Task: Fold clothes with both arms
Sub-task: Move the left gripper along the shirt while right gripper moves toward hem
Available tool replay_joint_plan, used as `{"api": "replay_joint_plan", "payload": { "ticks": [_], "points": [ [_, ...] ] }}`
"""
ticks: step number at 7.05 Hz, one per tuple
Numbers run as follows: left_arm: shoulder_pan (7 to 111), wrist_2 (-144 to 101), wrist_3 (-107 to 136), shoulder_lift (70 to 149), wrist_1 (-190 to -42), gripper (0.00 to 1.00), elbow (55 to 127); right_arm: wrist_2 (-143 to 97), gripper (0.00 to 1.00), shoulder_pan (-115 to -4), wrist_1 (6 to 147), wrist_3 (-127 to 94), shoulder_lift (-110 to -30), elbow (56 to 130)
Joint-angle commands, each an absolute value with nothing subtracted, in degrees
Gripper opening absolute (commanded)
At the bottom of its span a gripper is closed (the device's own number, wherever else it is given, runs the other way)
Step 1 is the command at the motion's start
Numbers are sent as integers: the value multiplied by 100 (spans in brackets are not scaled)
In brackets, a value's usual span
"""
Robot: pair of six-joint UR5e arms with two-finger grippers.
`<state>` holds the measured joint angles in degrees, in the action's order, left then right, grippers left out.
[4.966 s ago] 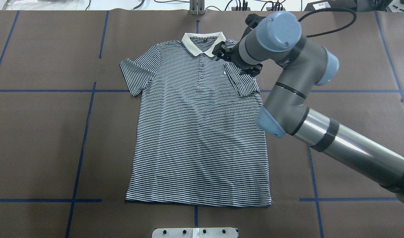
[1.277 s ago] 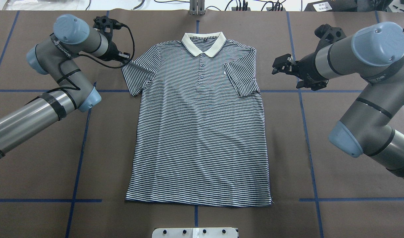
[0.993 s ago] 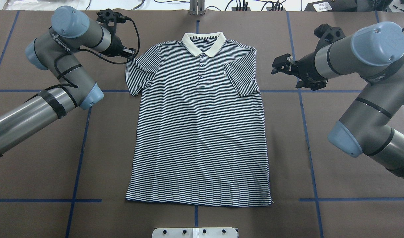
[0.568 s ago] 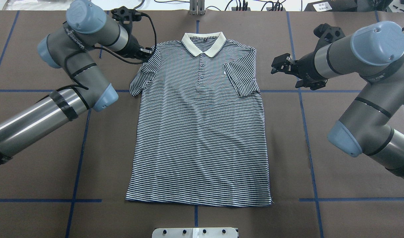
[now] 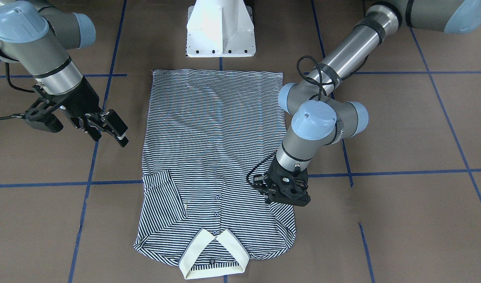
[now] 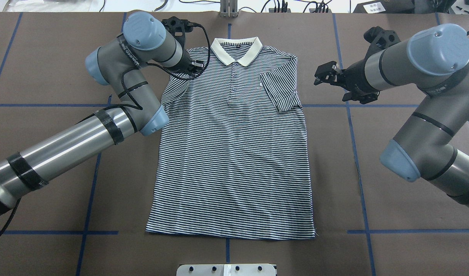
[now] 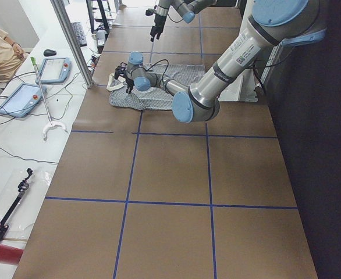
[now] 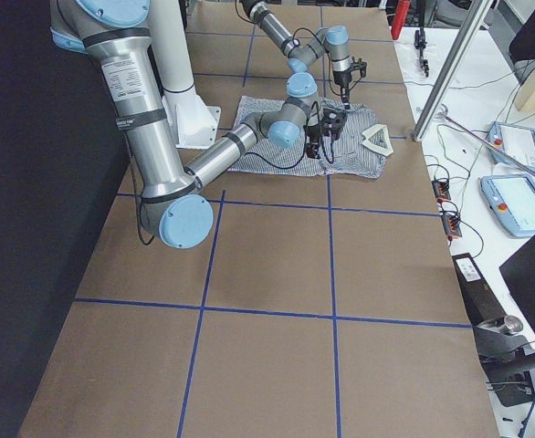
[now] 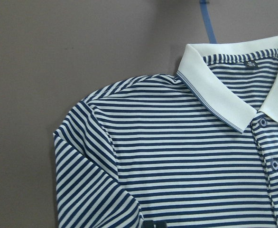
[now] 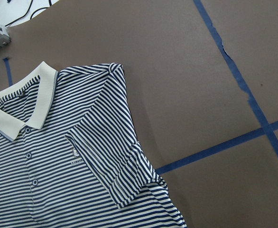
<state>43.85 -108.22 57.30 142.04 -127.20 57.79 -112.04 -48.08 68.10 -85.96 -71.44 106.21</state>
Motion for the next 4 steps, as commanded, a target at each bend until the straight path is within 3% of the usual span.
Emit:
{"api": "replay_joint_plan", "payload": {
  "ticks": [1,3,4],
  "points": [
    [4377,-10601,5748,14466,-12857,0,5424,-11197,100,-4808,6812,-8596,-7128,10617],
    [4368,-10573,5748,14467,-13402,0,5169,-11197,100,-4799,6812,-8596,-7119,10608],
    [4333,-10573,5748,14432,-13473,18,5177,-11189,100,-4799,6812,-8596,-7128,10600]
  ]
}}
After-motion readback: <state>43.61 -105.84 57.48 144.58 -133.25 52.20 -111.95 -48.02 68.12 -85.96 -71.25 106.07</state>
